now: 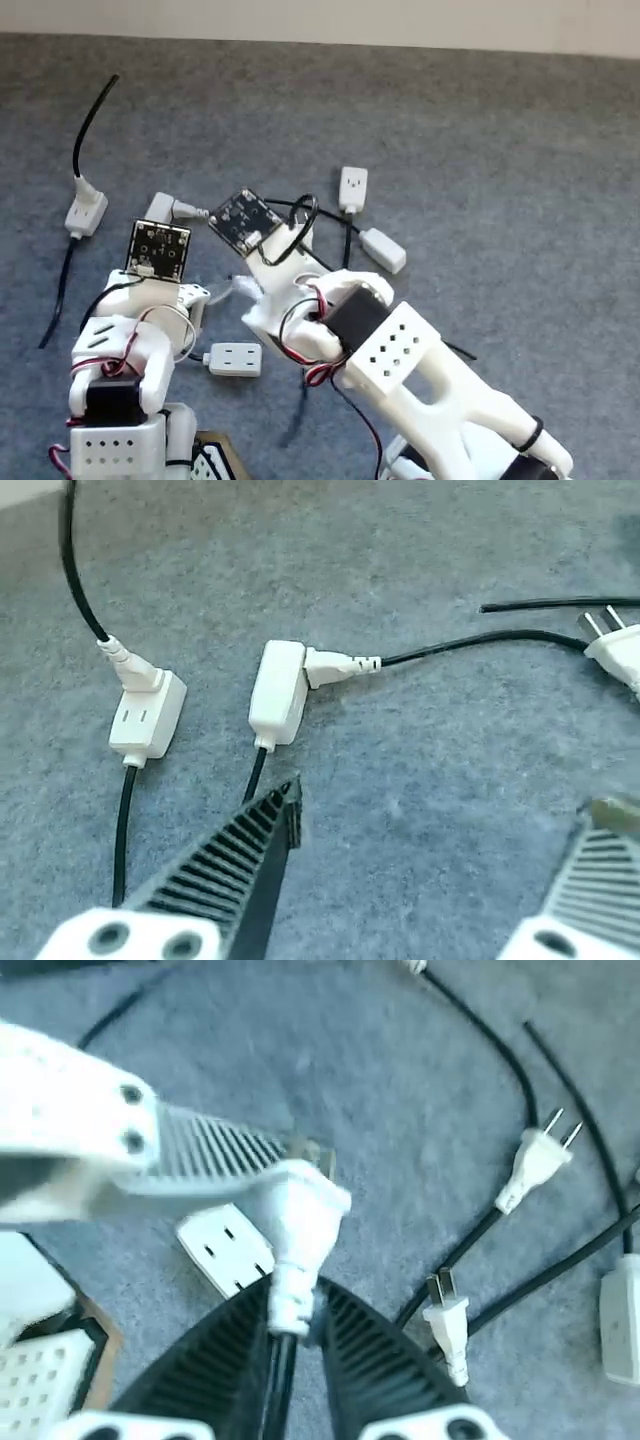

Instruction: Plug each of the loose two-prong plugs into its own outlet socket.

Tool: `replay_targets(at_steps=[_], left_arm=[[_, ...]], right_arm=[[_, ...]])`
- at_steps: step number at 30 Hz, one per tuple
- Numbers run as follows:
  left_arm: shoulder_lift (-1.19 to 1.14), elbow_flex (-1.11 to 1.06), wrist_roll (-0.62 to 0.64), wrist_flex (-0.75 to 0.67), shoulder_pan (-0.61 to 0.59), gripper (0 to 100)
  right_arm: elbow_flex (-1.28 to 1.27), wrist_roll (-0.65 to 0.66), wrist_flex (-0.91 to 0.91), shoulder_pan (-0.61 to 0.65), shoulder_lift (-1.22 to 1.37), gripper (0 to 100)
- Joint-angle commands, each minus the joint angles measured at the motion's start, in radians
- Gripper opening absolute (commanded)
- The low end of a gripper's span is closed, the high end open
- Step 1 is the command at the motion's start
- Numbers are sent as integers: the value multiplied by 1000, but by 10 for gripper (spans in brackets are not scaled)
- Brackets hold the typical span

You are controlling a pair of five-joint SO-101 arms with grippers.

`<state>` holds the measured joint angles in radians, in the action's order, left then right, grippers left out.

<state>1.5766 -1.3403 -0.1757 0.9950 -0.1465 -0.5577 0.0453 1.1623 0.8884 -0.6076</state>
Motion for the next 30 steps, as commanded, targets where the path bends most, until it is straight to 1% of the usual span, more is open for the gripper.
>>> replay_targets(at_steps=[1,5,8,12,14,17,20,22,24,27,30], left_arm=[[8,4,5,-12,24,397],[10,-5,2,-18,12,397],[10,-4,0,-20,-35,397],[10,54,0,-21,-71,397],[10,77,0,-21,-71,397],[2,105,-2,-20,-73,397],[1,108,-5,-26,-113,397],[1,108,-40,-49,-127,397],[-1,108,-66,-63,-134,397],[-2,110,-95,-77,-189,397],[-42,120,-140,-121,-292,397]], right_arm=[[133,-3,50,5,-21,5],[88,0,45,2,-13,5],[21,5,10,-15,-16,5],[-48,20,-42,-45,-13,5],[-85,23,-58,-45,-12,5],[-70,101,10,-70,1,5],[48,157,94,-125,70,5],[165,195,143,-134,168,5],[332,221,222,-134,318,5],[642,247,374,-134,587,5],[901,247,460,-133,811,5]])
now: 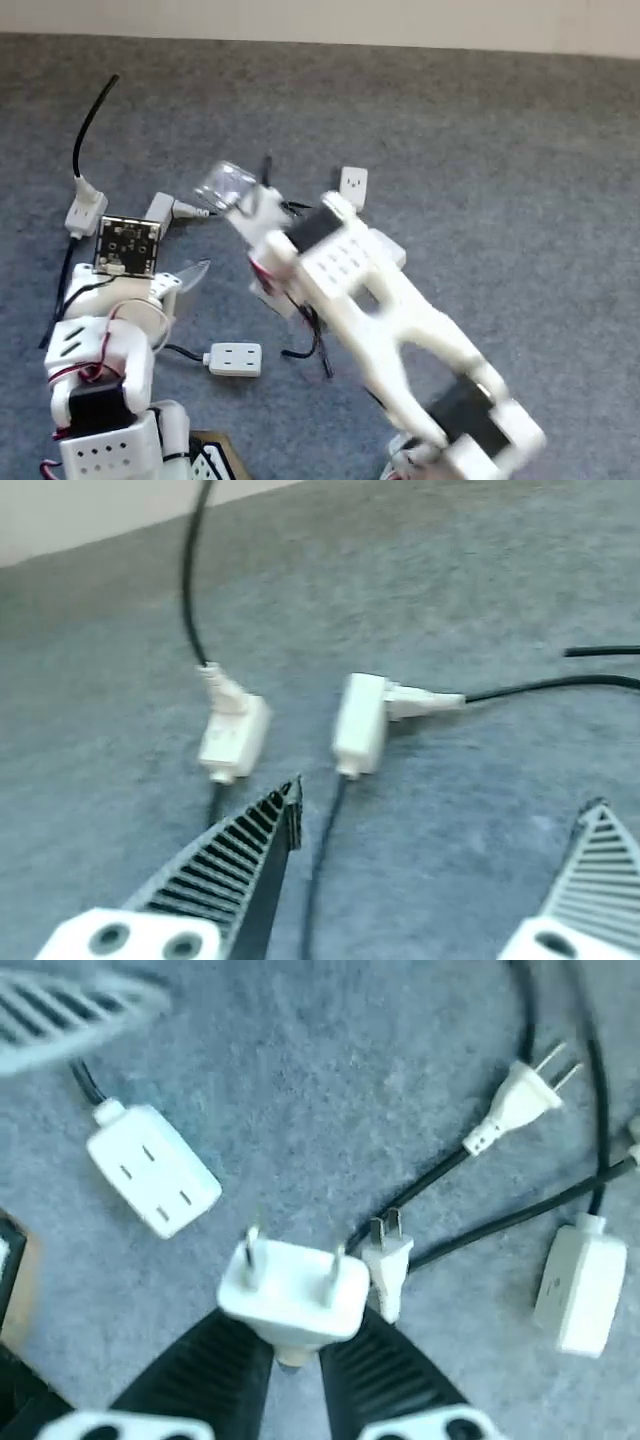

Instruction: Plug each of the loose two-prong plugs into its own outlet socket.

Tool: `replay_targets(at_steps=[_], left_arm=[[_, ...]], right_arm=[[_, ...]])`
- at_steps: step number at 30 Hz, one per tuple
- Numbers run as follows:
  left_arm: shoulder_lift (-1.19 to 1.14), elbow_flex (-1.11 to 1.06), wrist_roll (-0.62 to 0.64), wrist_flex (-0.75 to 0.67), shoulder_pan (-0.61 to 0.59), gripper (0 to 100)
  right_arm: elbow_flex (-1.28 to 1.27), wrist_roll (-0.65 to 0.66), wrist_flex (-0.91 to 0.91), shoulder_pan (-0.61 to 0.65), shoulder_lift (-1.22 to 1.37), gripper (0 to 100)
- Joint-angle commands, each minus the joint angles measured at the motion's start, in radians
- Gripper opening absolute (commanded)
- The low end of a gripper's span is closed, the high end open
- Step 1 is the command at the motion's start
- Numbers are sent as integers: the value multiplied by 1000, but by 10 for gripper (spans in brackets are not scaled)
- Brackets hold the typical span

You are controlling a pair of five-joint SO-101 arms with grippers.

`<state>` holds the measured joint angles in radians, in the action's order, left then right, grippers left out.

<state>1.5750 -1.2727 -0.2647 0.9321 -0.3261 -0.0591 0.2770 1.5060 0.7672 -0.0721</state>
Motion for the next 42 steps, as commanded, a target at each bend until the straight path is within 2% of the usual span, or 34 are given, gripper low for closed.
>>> replay_targets(at_steps=[1,5,9,11,14,17,20,24,27,30,34,39,42], left_arm=[[-81,73,-63,-77,-142,397],[-404,246,-109,-107,-223,397],[-888,598,-146,-80,-338,397],[-1147,835,-183,43,-389,397],[-1514,1234,-222,302,-456,397],[-1824,1610,-259,531,-498,397],[-2048,1917,-282,672,-515,397],[-2272,2210,-282,779,-526,397],[-2397,2353,-282,809,-527,397],[-2482,2422,-282,809,-527,397],[-2529,2447,-304,809,-527,396],[-2531,2447,-305,806,-526,396],[-2531,2447,-307,804,-526,396]], right_arm=[[466,15,119,-12,331,5],[615,14,94,-13,493,5],[604,17,48,-16,578,5],[564,18,45,-15,588,5],[483,18,24,-12,588,6],[378,14,-62,-18,585,6],[248,11,-174,-19,533,6],[-30,-8,-377,-24,341,6],[-259,-8,-499,-31,186,6],[-397,5,-518,-64,73,8],[-395,63,-369,-120,-24,12],[-245,150,-104,-153,-27,79],[-160,167,-28,-151,-2,80]])
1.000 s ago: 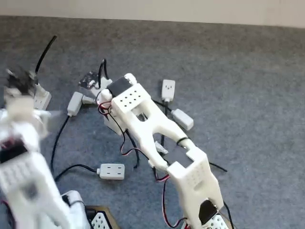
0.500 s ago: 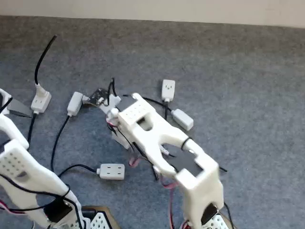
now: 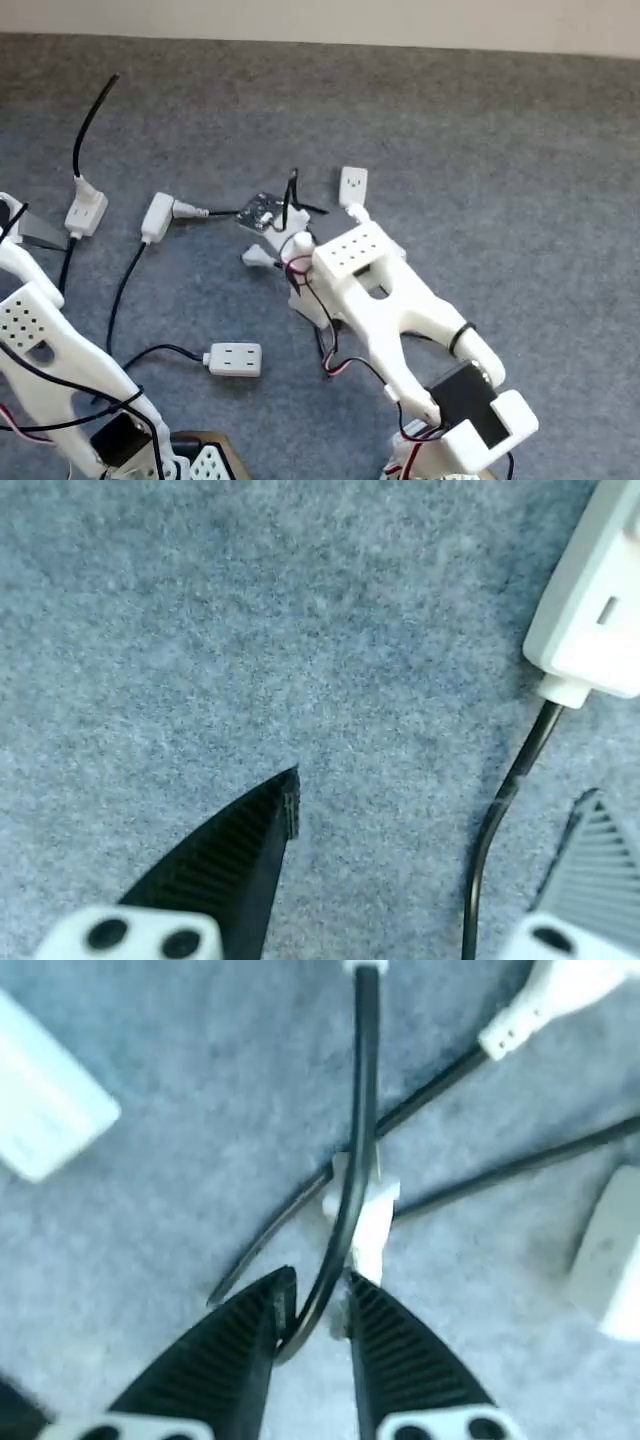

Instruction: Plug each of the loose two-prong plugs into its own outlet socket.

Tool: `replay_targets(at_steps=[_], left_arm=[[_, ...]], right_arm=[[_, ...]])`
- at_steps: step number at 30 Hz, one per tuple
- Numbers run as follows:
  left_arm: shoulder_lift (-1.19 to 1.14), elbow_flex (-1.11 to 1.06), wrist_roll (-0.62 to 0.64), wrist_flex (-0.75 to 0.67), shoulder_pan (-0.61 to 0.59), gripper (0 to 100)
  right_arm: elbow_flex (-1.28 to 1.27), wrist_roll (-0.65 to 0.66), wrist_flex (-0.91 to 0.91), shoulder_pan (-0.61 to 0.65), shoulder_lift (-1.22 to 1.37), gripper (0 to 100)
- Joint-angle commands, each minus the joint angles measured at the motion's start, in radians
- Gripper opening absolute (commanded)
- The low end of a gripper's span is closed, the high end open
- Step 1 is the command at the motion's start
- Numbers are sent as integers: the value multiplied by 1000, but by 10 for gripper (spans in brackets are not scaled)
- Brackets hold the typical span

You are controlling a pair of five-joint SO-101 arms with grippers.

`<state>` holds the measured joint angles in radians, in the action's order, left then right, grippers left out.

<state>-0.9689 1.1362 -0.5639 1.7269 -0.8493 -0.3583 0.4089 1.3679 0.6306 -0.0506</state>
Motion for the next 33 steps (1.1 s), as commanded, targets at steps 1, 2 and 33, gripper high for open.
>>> replay_targets(at_steps=[1,2,33], left_arm=[[13,38,-9,9,-2,396],[12,38,-9,9,-2,396],[7,31,-44,5,1,396]], right_arm=[[160,37,116,-13,-10,80],[179,49,130,-10,8,80],[412,81,-283,150,461,272]])
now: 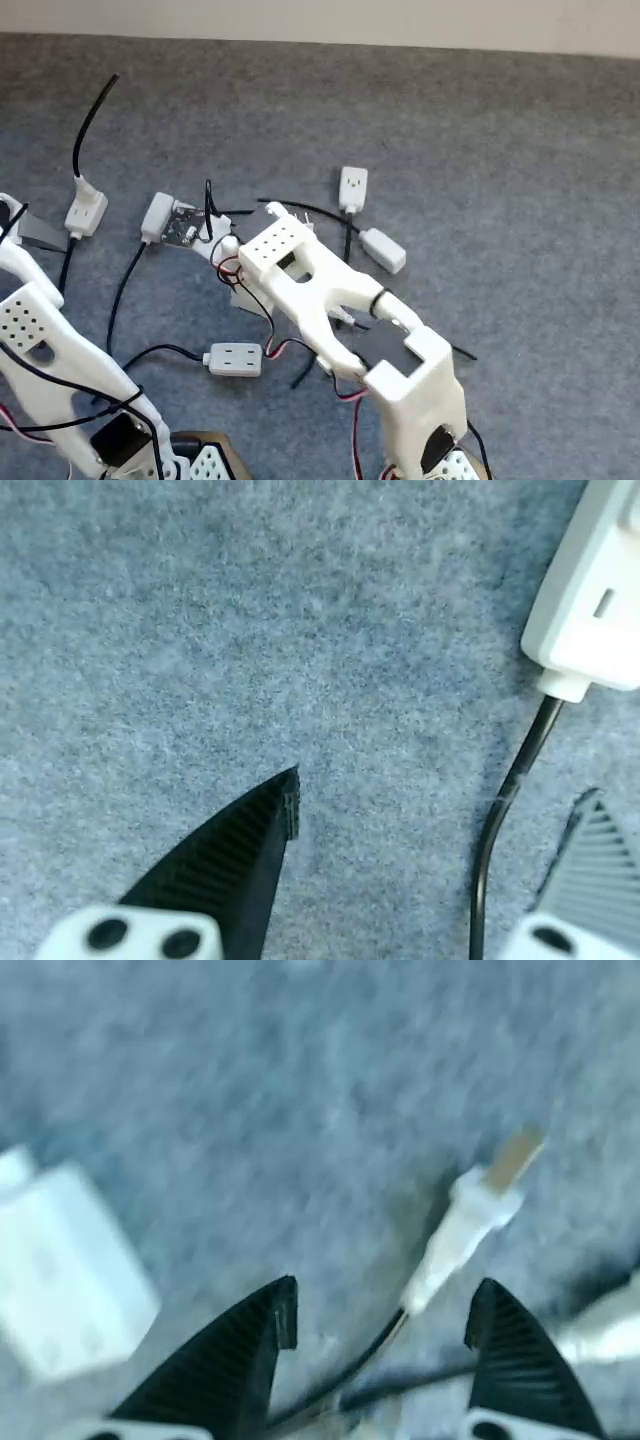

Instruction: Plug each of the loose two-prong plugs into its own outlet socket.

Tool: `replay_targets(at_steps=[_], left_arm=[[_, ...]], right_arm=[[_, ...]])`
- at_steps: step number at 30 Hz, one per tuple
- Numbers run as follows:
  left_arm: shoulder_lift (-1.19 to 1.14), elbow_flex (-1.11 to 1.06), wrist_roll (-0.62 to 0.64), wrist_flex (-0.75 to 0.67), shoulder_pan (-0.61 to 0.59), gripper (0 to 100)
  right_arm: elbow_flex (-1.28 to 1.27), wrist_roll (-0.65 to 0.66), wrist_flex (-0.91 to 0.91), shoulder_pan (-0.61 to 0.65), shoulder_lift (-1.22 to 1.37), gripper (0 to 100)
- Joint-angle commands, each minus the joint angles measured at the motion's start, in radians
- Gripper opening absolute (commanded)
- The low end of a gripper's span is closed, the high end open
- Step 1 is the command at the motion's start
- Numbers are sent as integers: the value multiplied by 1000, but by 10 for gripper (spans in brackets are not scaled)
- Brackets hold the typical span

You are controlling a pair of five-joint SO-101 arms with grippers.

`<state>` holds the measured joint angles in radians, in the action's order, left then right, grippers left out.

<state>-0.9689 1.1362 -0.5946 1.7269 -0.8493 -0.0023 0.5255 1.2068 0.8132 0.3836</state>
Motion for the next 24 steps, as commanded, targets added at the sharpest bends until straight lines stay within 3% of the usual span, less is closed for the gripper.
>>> replay_targets(at_steps=[1,10,15,19,24], left_arm=[[7,31,-14,5,-1,396],[5,28,-14,-5,5,396],[5,28,-12,-17,2,396],[5,28,-11,-15,2,396],[5,28,-11,-11,2,396]], right_arm=[[56,-46,-142,-45,41,272],[62,-60,-194,-136,61,267],[56,-68,-162,-142,64,130],[59,-187,-156,-136,64,12],[54,-207,-156,-136,65,6]])
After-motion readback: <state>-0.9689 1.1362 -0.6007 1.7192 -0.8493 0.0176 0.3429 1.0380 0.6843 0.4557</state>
